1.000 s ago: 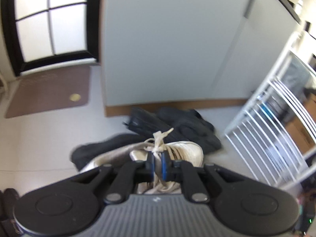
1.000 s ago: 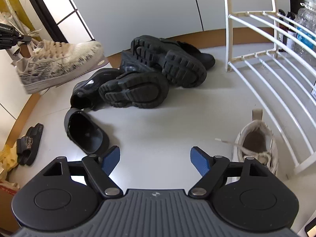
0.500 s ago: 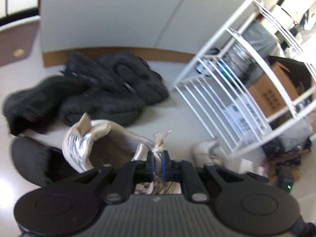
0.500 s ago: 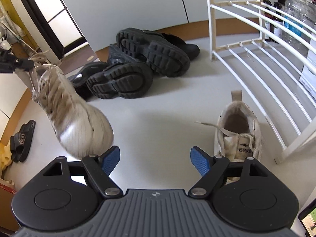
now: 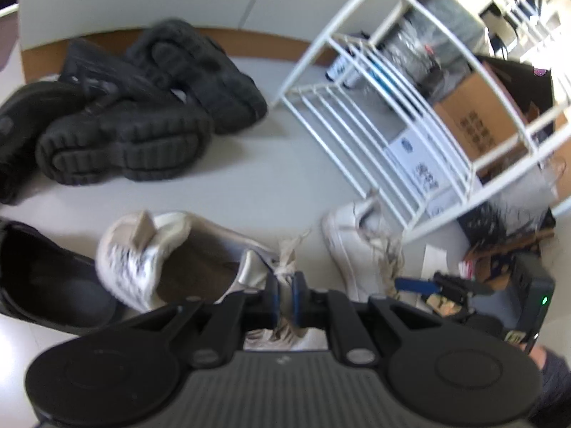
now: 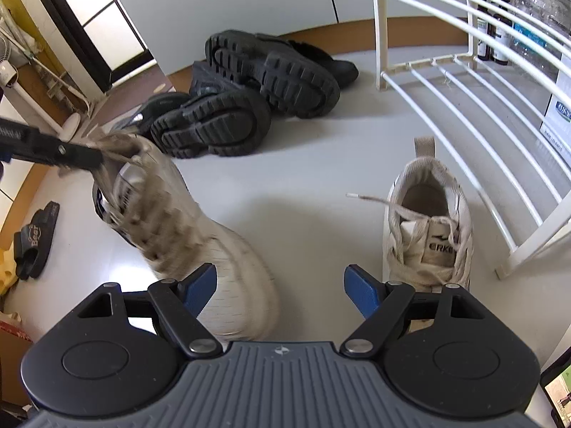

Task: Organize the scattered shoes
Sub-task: 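Lift the patterned sneaker with the left gripper toward the shoe rack, then lower the patterned sneaker beside the white ERKE sneaker with the left gripper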

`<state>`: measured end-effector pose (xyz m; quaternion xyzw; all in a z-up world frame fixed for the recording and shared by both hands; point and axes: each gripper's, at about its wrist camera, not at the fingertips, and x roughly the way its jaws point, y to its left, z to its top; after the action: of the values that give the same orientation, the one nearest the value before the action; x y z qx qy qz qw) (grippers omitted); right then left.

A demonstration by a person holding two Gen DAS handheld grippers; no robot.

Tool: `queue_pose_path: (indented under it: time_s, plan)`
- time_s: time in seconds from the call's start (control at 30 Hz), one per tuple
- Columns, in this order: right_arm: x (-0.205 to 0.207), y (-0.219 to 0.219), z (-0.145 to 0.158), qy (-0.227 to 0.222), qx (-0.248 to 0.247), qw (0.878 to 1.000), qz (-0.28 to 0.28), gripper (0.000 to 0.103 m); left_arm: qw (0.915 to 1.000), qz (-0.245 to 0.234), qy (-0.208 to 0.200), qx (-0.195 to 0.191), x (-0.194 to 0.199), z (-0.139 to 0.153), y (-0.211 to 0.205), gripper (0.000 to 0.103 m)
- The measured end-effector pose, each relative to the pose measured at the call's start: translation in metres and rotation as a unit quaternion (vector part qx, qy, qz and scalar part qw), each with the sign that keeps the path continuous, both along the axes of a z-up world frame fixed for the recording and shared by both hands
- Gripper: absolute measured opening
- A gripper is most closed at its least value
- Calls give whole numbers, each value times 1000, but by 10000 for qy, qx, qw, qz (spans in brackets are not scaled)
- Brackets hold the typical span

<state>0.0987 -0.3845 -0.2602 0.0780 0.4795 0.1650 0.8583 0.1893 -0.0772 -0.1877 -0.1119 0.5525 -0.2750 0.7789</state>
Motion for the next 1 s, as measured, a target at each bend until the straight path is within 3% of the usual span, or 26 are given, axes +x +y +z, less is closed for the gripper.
queue_pose_path:
  time_s: [0.47, 0.57, 0.7, 1.0]
  plan:
    - [-1, 4, -15, 251, -195, 9995, 65, 83, 9991, -75, 412, -91, -9, -48, -25, 8]
    - [0, 7, -17, 279, -198, 9993, 122, 83, 9978, -138, 643, -79, -10, -54, -29, 15]
    - [3, 12, -19, 284, -215, 9992, 168, 83, 9986, -90, 447, 277, -14, -43, -23, 56]
    - [6, 24, -24, 271, -324, 9986, 305, 83, 9983, -37, 398, 422, -24, -43, -8, 58]
